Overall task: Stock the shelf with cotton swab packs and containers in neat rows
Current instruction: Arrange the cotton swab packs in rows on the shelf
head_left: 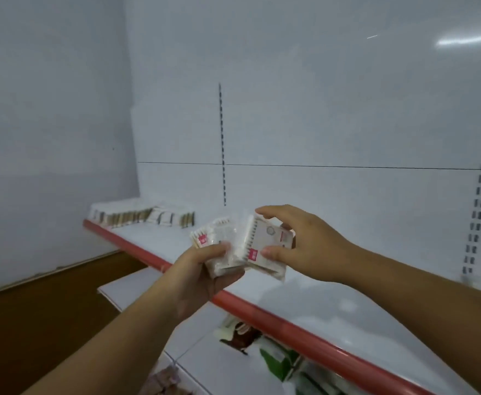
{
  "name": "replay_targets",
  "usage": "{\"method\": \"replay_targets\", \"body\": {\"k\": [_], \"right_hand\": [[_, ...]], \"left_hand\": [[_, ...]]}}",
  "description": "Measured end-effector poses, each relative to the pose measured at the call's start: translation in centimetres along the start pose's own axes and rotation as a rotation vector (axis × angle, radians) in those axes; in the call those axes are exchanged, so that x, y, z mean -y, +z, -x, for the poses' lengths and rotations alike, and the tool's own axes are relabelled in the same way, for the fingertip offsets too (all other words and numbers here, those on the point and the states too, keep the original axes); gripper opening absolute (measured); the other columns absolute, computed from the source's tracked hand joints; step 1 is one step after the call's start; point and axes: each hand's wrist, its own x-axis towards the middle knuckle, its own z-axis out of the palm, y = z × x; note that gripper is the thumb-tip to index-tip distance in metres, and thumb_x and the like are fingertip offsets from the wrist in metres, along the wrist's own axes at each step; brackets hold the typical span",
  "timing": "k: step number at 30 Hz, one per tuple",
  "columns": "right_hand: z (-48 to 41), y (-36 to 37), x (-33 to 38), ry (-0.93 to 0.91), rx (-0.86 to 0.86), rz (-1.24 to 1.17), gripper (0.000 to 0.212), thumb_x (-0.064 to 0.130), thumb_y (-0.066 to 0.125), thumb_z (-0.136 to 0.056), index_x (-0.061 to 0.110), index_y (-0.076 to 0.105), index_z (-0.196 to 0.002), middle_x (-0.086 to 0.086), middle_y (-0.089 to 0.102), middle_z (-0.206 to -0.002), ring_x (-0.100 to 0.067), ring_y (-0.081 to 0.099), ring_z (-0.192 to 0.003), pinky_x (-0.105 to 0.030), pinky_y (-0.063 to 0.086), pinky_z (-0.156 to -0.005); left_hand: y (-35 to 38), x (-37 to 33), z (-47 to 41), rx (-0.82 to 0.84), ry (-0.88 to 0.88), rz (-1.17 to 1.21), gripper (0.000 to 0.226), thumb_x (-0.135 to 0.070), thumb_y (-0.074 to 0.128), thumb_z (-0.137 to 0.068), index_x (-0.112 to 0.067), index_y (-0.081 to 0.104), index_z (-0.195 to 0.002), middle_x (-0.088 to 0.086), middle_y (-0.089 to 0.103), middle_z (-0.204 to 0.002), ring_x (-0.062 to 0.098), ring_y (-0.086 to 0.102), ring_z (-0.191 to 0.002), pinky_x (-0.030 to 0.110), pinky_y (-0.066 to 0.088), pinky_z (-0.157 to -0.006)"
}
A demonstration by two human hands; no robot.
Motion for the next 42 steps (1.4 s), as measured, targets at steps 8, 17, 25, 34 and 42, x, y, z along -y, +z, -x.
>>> {"method": "replay_targets", "body": {"k": [8, 17, 25, 34, 42], "right_hand": [[-11.7, 13.5, 2.5, 0.070, 0.111, -0.067, 0.068, 0.047, 0.065, -0.084, 0.056, 0.025, -0.138, 0.021, 0.056, -0.115, 0.005, 0.060, -0.077, -0.017, 0.046, -0.070], [-26.4, 24.5, -1.9, 0.128, 0.069, -0.105, 0.040, 0.049, 0.077, -0.069, 0.038, 0.043, -0.087, 0.011, 0.061, -0.076, -0.001, 0.060, -0.060, -0.017, 0.043, -0.046], [-41.5, 34.6, -7.8, 0.285, 0.010, -0.215, 0.041, 0.045, 0.079, -0.071, 0.028, 0.045, -0.086, 0.008, 0.066, -0.088, -0.004, 0.061, -0.060, -0.027, 0.047, -0.054], [-52.3, 47.7, -11.3, 0.419, 0.038, -0.103, 0.032, 0.044, 0.076, -0.073, 0.033, 0.056, -0.095, 0.008, 0.067, -0.087, -0.005, 0.063, -0.065, -0.023, 0.052, -0.058], [-63.1, 55.0, -12.1, 0.183, -0.256, 0.563, 0.053, 0.054, 0.037, -0.083, 0.020, 0.075, -0.098, -0.002, 0.074, -0.094, -0.025, 0.069, -0.085, -0.033, 0.053, -0.073]], "left_hand": [[-15.2, -5.4, -2.2, -0.115, 0.014, 0.110, 0.050, -0.005, 0.065, -0.071, -0.006, 0.056, -0.121, 0.019, 0.070, -0.111, 0.034, 0.069, -0.098, 0.039, 0.060, -0.074], [-29.5, -7.0, -13.4, -0.245, -0.053, 0.294, 0.054, -0.004, 0.067, -0.069, -0.006, 0.056, -0.122, 0.021, 0.069, -0.112, 0.037, 0.069, -0.098, 0.043, 0.058, -0.073], [-43.2, -12.8, -24.0, -0.403, -0.005, 0.380, 0.047, -0.006, 0.068, -0.069, -0.004, 0.059, -0.115, 0.021, 0.070, -0.108, 0.037, 0.068, -0.098, 0.044, 0.060, -0.068], [-51.5, -16.5, -37.9, -0.207, 0.022, 0.313, 0.022, -0.008, 0.064, -0.069, 0.000, 0.072, -0.088, 0.020, 0.072, -0.093, 0.032, 0.072, -0.077, 0.039, 0.061, -0.063], [-54.7, -20.6, -49.8, 0.080, 0.046, 0.350, 0.043, -0.013, 0.063, -0.068, 0.000, 0.064, -0.109, 0.021, 0.071, -0.098, 0.032, 0.071, -0.079, 0.035, 0.059, -0.058]]}}
